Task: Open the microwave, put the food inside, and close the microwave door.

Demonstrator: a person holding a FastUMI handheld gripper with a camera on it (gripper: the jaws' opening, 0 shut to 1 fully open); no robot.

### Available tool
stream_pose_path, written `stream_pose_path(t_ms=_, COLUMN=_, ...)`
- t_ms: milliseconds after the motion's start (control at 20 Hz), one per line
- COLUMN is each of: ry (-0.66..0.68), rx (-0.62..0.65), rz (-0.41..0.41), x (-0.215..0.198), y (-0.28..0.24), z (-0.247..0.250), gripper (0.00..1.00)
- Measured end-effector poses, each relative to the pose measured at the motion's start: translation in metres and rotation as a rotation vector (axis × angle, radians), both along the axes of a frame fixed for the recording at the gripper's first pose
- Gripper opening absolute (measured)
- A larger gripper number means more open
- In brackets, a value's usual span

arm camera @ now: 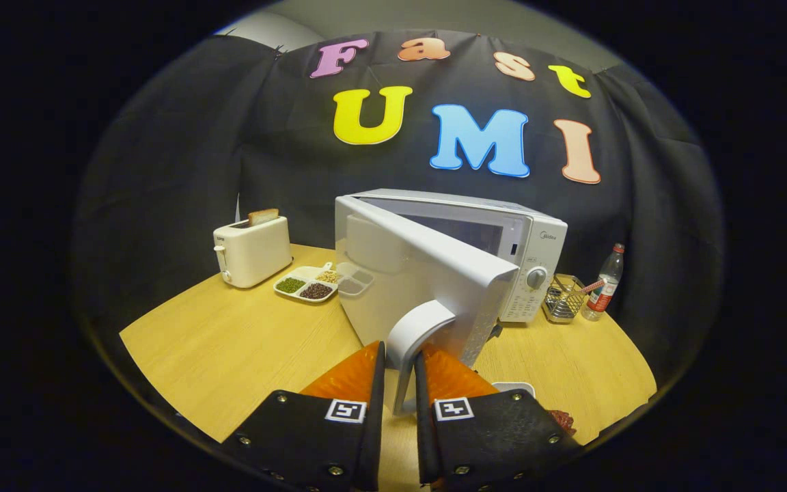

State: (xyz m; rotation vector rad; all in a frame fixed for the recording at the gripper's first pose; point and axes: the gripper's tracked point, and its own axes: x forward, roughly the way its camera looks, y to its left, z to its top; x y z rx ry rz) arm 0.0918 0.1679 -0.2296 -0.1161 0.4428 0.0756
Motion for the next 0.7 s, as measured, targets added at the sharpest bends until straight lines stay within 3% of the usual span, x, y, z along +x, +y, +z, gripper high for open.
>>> stream_pose_path(t_ms=250, ry=0.016, rx=0.022, rz=-0.007, x=-0.020, y=0.030, z=-0.006, gripper=0.22)
stream_pose_path(t_ms=450, ry=0.017, rx=0.023, rz=0.056, x=-0.038, y=0.060, z=-0.008, gripper=0.22)
stream_pose_path(t_ms=550, ry=0.026, rx=0.031, rz=0.123, x=-0.050, y=0.079, z=-0.011, gripper=0.22)
stream_pose_path(t_ms=700, ry=0.084, rx=0.111, rz=0.305, x=-0.076, y=0.119, z=-0.012, gripper=0.23)
